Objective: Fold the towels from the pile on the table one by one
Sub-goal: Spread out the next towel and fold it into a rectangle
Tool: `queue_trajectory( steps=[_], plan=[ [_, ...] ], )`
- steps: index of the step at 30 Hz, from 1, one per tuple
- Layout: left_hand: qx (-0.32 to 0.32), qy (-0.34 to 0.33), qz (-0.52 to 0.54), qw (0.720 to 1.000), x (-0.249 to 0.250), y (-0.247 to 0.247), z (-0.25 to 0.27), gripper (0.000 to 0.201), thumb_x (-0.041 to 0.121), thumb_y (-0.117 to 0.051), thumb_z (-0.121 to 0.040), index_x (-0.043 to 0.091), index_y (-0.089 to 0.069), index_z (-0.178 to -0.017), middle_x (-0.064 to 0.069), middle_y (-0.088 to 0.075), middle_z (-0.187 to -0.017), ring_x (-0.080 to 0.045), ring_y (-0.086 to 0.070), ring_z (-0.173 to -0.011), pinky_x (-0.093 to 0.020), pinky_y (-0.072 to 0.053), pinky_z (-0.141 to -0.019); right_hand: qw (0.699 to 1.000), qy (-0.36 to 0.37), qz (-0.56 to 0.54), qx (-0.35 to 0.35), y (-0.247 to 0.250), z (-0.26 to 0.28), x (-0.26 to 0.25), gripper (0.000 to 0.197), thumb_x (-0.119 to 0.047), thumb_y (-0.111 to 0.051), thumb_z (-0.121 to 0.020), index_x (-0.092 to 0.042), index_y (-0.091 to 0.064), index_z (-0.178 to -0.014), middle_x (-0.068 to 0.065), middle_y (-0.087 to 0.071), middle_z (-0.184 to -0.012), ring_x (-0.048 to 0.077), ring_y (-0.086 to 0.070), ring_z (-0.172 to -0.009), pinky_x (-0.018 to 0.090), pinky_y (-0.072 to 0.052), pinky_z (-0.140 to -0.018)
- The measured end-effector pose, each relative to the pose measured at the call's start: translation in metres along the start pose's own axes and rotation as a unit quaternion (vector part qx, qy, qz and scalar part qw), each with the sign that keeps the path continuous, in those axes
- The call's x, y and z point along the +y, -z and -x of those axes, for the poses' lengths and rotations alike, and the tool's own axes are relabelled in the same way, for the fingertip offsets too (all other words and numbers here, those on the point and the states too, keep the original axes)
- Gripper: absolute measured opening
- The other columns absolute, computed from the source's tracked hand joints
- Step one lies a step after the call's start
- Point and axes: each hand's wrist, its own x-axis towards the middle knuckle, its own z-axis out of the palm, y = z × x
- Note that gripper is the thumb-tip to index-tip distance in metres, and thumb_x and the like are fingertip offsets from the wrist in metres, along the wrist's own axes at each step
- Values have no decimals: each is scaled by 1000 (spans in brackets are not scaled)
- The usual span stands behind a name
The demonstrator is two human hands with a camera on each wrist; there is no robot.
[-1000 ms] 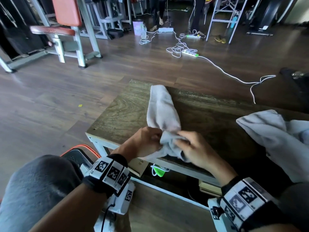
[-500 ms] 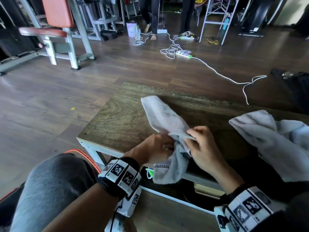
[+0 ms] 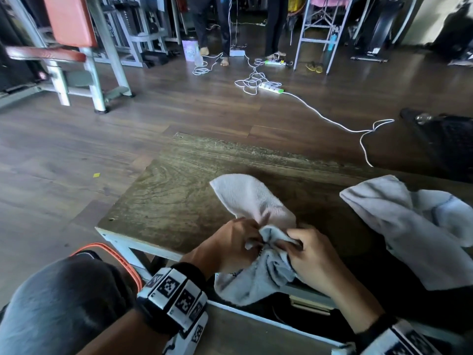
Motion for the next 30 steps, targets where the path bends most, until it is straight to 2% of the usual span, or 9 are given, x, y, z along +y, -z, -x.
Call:
queue_trajectory(
  steps=[3, 6, 10, 17, 19, 22, 25, 27, 30],
  plan=[
    [2, 6, 26, 1000, 4, 3, -1, 15, 9, -58, -74, 7, -72, -76, 3, -64, -80, -15, -61, -70, -32, -49, -63, 997, -63, -7, -44, 8, -4, 2, 38, -16, -66, -89, -6, -48, -57, -7, -45, -48, -1, -39, -45, 21, -31, -46],
    [-3, 6, 47, 999, 11, 8, -1, 11, 9, -62, -74, 12, -73, -76, 15, -57, -77, -4, -57, -67, -17, -44, -59, 998, -61, -3, -20, 11, -6, 5, 36, -19, -69, -83, -2, -49, -58, -1, -50, -57, 6, -45, -48, 26, -36, -49],
    [27, 2, 65, 998, 17, 20, -4, 11, 7, -64, -75, 14, -73, -76, 13, -61, -81, -4, -60, -70, -14, -43, -62, 998, -32, -24, 51, 16, -5, 0, 42, -19, -72, -87, 0, -48, -58, 4, -51, -71, 15, -52, -62, 26, -36, -58],
    [138, 29, -47, 989, 29, 34, -18, 16, 35, -63, -80, 37, -73, -92, 28, -65, -102, -3, -49, -94, -28, -37, -82, 987, -8, -92, 130, 38, -3, -20, 20, -15, -73, -86, -13, -73, -66, -11, -62, -84, 4, -64, -77, 13, -45, -65],
    [146, 31, -19, 989, 33, 45, -31, 15, 27, -60, -77, 26, -74, -84, 20, -68, -92, -5, -52, -81, -26, -42, -74, 987, -9, -99, 124, 49, -17, -24, 21, -16, -72, -86, -14, -73, -65, -11, -65, -82, 4, -65, -77, 17, -48, -67],
    [126, 37, -30, 991, 26, 78, -80, 32, 36, -48, -75, 16, -72, -82, 3, -70, -83, -16, -65, -71, -33, -51, -61, 992, -13, -47, 114, 78, -67, -34, 39, -23, -70, -90, -5, -55, -59, -9, -50, -54, 4, -45, -50, 27, -35, -50],
    [178, 51, -70, 980, 17, 127, -150, 37, 45, -50, -74, 20, -75, -85, -2, -72, -78, -20, -69, -74, -27, -50, -63, 987, 14, 0, 161, 115, -138, -47, 48, -25, -70, -90, -12, -42, -54, -9, -33, -49, 4, -27, -50, 32, -25, -50],
    [213, 89, -62, 971, 15, 162, -186, 22, 35, -64, -80, 18, -78, -85, -2, -71, -76, -14, -65, -74, -18, -43, -66, 981, 26, -8, 192, 142, -181, -54, 45, -17, -68, -91, -15, -41, -55, -5, -33, -55, 8, -27, -55, 31, -23, -51],
    [274, 131, -45, 952, 3, 207, -216, 15, 23, -68, -84, 15, -79, -90, -7, -75, -88, -20, -69, -81, -25, -54, -72, 968, 32, 9, 249, 186, -216, -58, 32, -5, -61, -89, -12, -53, -59, 2, -43, -60, 13, -36, -59, 29, -27, -54]
  ],
)
